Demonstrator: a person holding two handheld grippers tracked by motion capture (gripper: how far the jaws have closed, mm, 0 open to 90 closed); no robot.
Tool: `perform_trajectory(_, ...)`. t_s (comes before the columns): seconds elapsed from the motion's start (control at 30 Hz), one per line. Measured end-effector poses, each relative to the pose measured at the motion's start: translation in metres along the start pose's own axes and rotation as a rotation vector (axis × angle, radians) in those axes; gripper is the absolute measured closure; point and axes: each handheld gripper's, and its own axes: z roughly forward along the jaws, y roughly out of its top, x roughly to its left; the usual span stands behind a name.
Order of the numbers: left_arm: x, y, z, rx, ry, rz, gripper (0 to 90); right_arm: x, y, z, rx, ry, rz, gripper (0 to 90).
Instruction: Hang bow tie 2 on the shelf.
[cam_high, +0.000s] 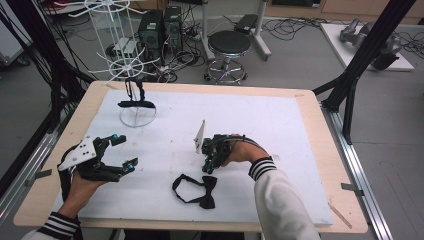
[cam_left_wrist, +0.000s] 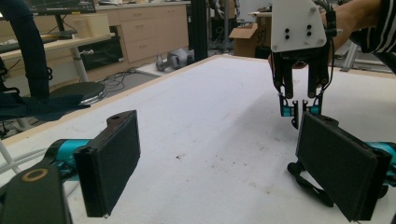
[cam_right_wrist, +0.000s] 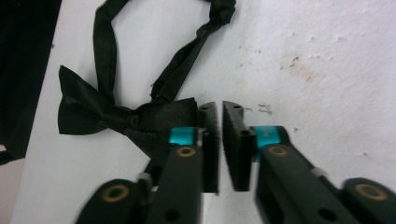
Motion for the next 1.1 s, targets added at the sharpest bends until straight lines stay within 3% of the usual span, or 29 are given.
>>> perform_trajectory(0.07, 0.000, 0.000, 0.000, 0.000, 0.001, 0.000, 14.3, 0.002, 0.000, -0.002, -0.015, -0.005, 0.002, 76.3)
perform_trajectory(0.27, -0.001, 0.001, 0.001, 0.001, -0.001, 0.003, 14.2, 0.005, 0.000, -0.005, -0.023, -0.009, 0.000, 70.9)
perform_trajectory(0.5, -0.001, 0.001, 0.001, -0.001, 0.001, 0.004, 14.2, 0.009, 0.001, -0.007, -0.060, 0.003, 0.000, 38.4)
perform_trajectory(0.6, -0.002, 0.001, 0.001, -0.002, 0.000, 0.004, 14.3, 0.009, 0.001, -0.006, -0.064, 0.008, -0.002, 31.1)
perform_trajectory(0.73, -0.001, 0.001, 0.000, -0.004, 0.002, 0.001, 14.2, 0.011, 0.001, -0.003, -0.047, 0.032, -0.002, 26.3)
perform_trajectory(1.1, -0.001, 0.001, 0.001, -0.001, -0.002, 0.005, 14.2, 0.010, 0.003, 0.008, 0.000, 0.104, -0.015, 28.6)
